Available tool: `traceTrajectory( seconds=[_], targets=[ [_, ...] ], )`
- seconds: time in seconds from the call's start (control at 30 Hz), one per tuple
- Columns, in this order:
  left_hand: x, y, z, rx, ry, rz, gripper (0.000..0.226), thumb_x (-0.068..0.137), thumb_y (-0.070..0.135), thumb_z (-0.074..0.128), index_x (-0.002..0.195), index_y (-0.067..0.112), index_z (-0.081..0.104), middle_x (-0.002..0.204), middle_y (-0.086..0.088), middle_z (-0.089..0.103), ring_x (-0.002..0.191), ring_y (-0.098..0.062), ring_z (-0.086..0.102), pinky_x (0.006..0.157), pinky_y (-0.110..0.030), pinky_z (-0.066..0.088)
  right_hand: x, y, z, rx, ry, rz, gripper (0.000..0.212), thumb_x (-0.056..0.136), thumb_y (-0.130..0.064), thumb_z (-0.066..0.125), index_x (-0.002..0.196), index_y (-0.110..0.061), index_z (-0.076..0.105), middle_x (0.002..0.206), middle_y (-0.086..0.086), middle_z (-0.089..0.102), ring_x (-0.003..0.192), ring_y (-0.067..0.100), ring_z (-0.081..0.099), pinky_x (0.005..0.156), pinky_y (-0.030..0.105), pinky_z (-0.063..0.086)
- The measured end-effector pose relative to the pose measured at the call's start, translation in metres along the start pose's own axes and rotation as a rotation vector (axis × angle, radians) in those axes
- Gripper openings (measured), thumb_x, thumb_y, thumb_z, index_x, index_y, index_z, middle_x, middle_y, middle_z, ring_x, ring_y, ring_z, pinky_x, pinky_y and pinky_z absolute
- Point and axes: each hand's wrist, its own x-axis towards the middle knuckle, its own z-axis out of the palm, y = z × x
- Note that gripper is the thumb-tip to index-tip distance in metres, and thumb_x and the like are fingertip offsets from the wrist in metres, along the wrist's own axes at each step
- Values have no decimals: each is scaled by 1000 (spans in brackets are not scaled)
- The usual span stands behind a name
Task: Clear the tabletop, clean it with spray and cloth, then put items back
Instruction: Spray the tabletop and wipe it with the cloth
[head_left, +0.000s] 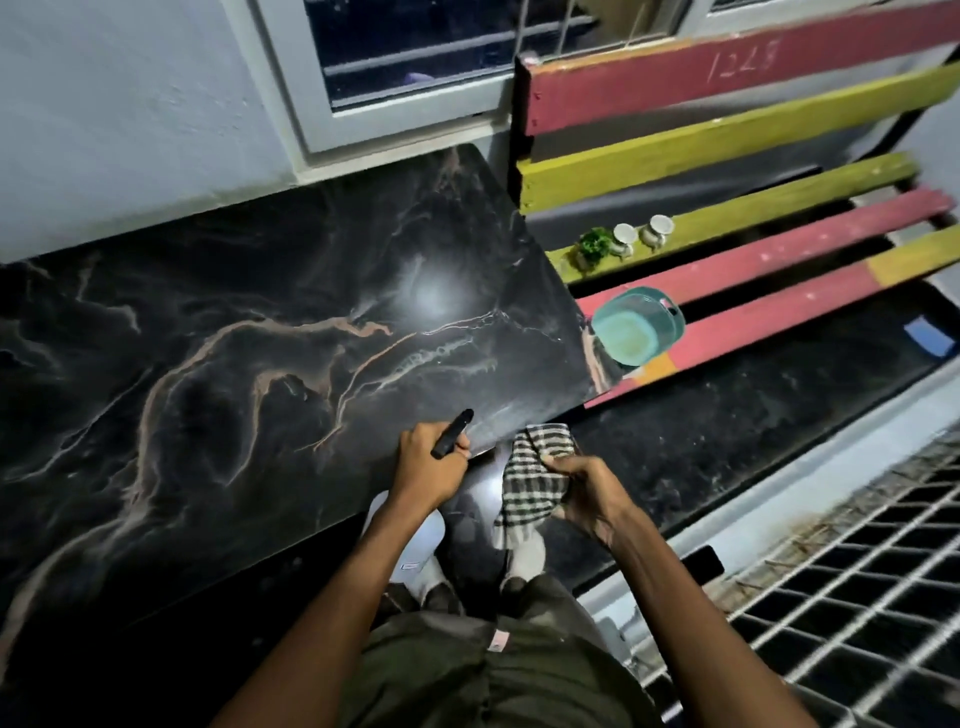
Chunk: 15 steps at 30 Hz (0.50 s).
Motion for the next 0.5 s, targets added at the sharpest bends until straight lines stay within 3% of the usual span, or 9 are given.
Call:
traceTrajectory(
  seconds=[0.17,0.3,0.4,0.5],
  targets=[
    [1,22,45,75,-65,65,18,75,14,58,62,22,67,69,-9,72,68,-33,70,57,-53,61,-7,-4,-36,-34,112,-97,25,86,-9,64,109,-1,71,99,15,76,94,31,71,96,46,53],
    [-1,49,87,109,-124,97,17,71,16,56,69,26,70,63,-7,71,62,-32,70,50,-52,60,-16,-16,-70,108,98,-175,30,86,-13,63,112,0,71,100,16,76,88,29,73,79,39,59],
    [-4,73,123,124,-161,109,21,67,16,58,65,32,70,60,-3,70,59,-29,70,49,-50,60,-18,-34,-100,167,138,-228,35,88,-16,64,117,2,70,109,21,72,99,35,68,95,51,53],
    [-3,95,157,144,-181,130,18,68,17,57,62,30,68,58,1,67,60,-26,69,54,-50,62,-22,-56,-125,151,212,-297,32,89,-15,65,114,4,72,111,23,73,99,35,69,92,47,54]
  ],
)
